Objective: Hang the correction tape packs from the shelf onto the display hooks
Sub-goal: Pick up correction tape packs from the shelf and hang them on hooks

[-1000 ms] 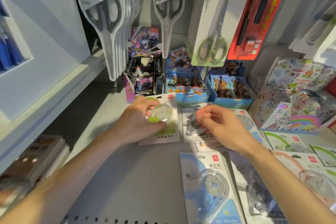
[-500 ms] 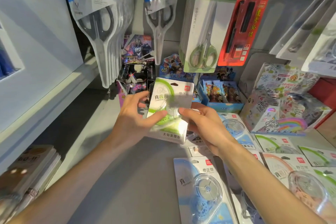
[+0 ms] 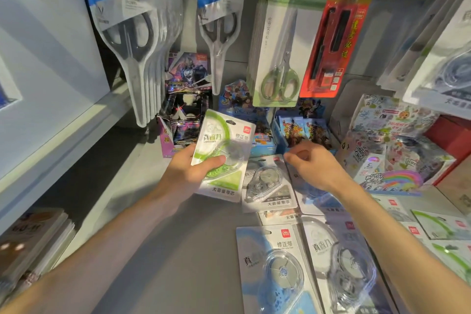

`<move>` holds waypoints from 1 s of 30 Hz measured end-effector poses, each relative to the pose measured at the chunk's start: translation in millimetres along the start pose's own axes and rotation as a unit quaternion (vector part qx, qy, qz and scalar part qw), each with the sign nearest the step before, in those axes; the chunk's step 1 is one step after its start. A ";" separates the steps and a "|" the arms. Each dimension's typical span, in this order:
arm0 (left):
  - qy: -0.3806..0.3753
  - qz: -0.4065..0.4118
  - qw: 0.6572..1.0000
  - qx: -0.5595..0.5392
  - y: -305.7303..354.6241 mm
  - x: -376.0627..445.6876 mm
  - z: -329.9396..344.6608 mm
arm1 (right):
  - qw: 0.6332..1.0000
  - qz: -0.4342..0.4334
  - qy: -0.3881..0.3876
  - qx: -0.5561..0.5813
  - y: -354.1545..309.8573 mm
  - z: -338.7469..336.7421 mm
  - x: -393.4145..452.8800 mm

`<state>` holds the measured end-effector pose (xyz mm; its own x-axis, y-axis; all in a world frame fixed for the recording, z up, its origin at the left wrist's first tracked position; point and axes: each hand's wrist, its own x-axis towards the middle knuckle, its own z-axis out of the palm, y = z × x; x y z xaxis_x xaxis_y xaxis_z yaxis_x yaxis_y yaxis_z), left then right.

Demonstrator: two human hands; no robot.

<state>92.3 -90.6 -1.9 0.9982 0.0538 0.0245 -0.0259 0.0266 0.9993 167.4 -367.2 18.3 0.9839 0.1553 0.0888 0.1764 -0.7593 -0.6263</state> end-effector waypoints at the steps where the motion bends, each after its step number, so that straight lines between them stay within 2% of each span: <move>1: 0.005 -0.001 1.000 0.006 -1.0 0.8 0.6 | 0.999 0.003 -0.020 -0.045 1.6 2.3 4.2; 5: 0.024 -0.011 0.999 0.026 -0.5 1.9 -0.7 | 0.984 0.021 -0.068 -0.165 1.2 14.8 21.4; 9: 0.043 -0.023 0.998 0.042 1.2 0.8 -4.8 | 0.983 0.045 -0.092 -0.151 1.6 24.7 31.2; 12: 0.056 -0.029 0.997 0.039 1.6 -1.0 -6.9 | 0.992 0.057 -0.086 -0.076 -1.4 25.3 28.5; 14: 0.064 -0.034 0.997 0.029 2.5 -2.0 -9.2 | 0.995 0.071 -0.071 0.013 -4.8 21.2 25.0; 17: 0.077 -0.040 0.996 0.010 4.3 -3.8 -14.9 | 0.978 0.091 -0.043 0.182 -8.3 12.4 16.9; 19: 0.089 -0.041 0.995 -0.002 5.2 -5.6 -16.8 | 0.961 0.101 -0.018 0.255 -9.5 6.8 9.6; 24: 0.098 -0.029 0.995 -0.007 5.4 -15.1 -8.3 | 0.938 0.094 0.033 0.331 -10.9 1.2 -15.8; 30: 0.043 -0.021 0.999 0.024 5.3 -34.8 18.3 | 0.914 0.068 0.041 0.398 -31.2 14.4 -42.0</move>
<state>58.4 -110.6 3.0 0.9901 0.1392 -0.0180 0.0206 -0.0167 0.9996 120.1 -340.9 22.9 0.9998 0.0215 0.0048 0.0061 -0.0623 -0.9980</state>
